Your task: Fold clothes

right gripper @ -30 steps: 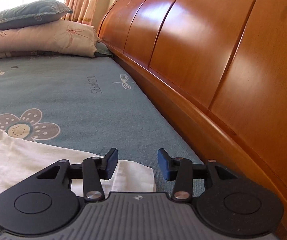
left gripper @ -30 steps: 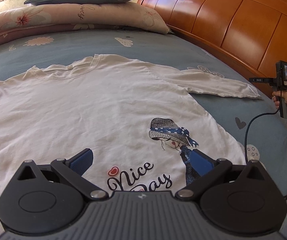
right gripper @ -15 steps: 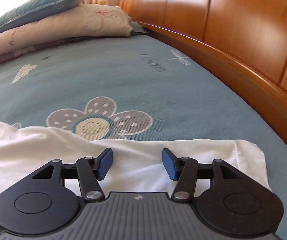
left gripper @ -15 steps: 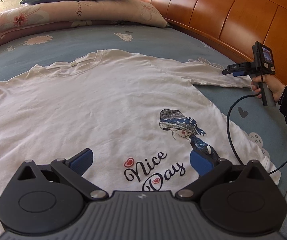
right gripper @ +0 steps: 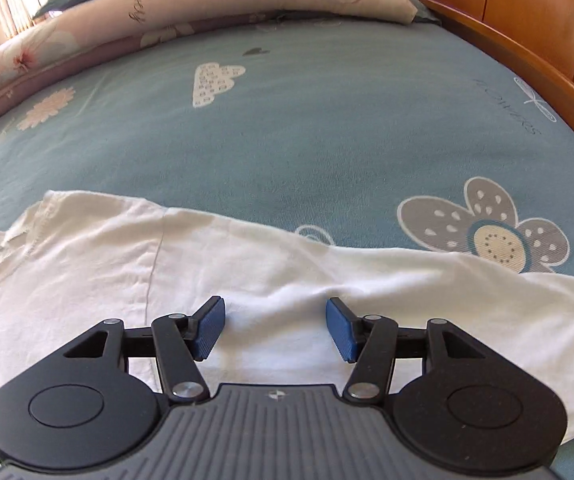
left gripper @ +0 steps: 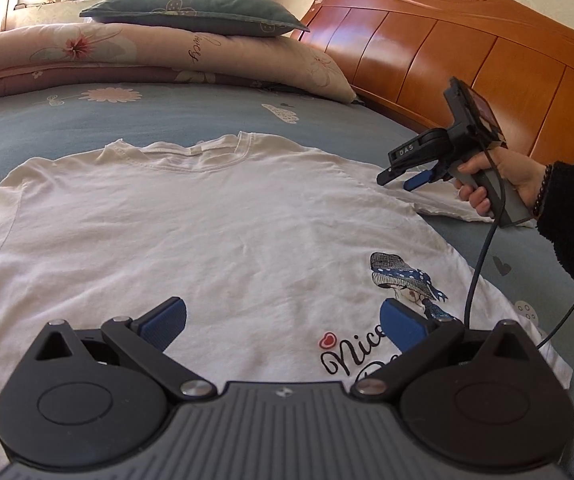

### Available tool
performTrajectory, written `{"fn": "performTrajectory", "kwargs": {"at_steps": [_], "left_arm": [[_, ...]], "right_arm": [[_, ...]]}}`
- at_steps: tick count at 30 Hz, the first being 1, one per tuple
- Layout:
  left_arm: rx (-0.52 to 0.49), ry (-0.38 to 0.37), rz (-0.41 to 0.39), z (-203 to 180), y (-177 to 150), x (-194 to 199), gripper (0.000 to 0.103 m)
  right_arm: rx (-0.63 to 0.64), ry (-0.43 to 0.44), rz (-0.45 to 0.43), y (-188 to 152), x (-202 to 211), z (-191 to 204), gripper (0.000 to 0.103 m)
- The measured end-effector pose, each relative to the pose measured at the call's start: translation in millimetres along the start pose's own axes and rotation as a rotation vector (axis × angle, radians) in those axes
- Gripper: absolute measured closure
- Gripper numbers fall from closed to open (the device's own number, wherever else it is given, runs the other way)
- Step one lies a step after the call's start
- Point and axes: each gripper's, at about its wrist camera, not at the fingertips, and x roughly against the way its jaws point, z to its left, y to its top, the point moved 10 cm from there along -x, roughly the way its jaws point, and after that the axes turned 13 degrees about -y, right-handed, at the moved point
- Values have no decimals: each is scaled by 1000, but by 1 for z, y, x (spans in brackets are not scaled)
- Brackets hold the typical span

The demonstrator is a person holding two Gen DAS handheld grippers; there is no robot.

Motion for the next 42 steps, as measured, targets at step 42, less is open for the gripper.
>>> {"fn": "performTrajectory", "kwargs": {"at_steps": [42], "left_arm": [[38, -16, 9, 2, -6, -2, 1]], "right_arm": [[-164, -154, -6, -1, -11, -93, 12]]}}
